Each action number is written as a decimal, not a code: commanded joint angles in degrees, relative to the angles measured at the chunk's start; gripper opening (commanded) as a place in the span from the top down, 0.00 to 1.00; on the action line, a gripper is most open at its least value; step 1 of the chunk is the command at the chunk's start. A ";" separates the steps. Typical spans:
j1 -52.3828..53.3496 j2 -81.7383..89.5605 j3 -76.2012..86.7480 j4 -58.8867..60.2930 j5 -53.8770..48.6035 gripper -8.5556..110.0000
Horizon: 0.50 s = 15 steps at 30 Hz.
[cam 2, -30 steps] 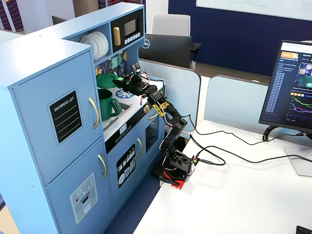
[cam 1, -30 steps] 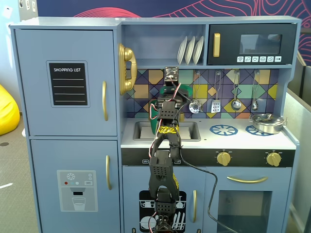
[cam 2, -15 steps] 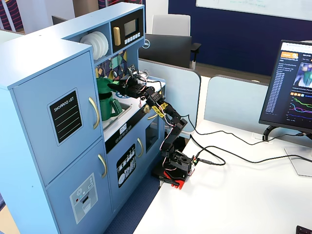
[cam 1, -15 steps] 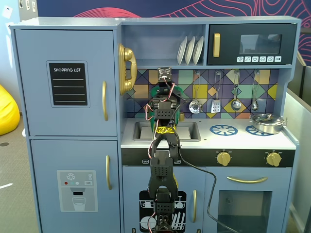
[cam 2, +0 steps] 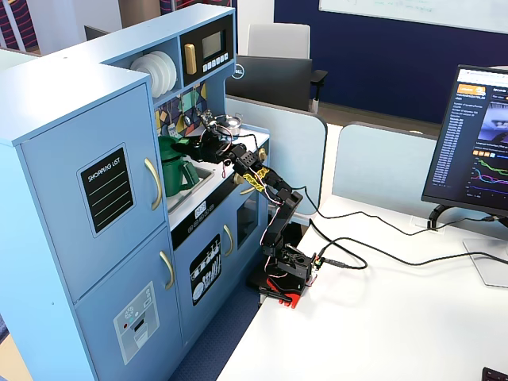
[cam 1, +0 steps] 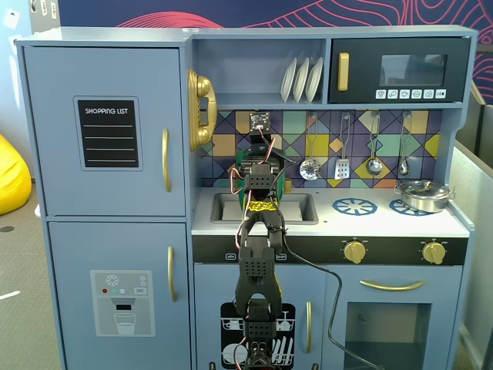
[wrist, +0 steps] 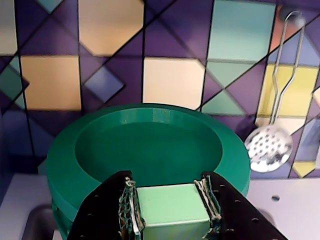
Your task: Pick up the lid from the counter and put it on the green recipient
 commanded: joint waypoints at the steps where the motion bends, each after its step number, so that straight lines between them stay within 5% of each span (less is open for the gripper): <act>1: -0.97 1.58 0.62 -2.81 0.53 0.93; 10: -0.97 4.04 4.92 -2.29 -0.35 0.92; 15: -1.23 4.75 4.66 -4.22 1.41 0.72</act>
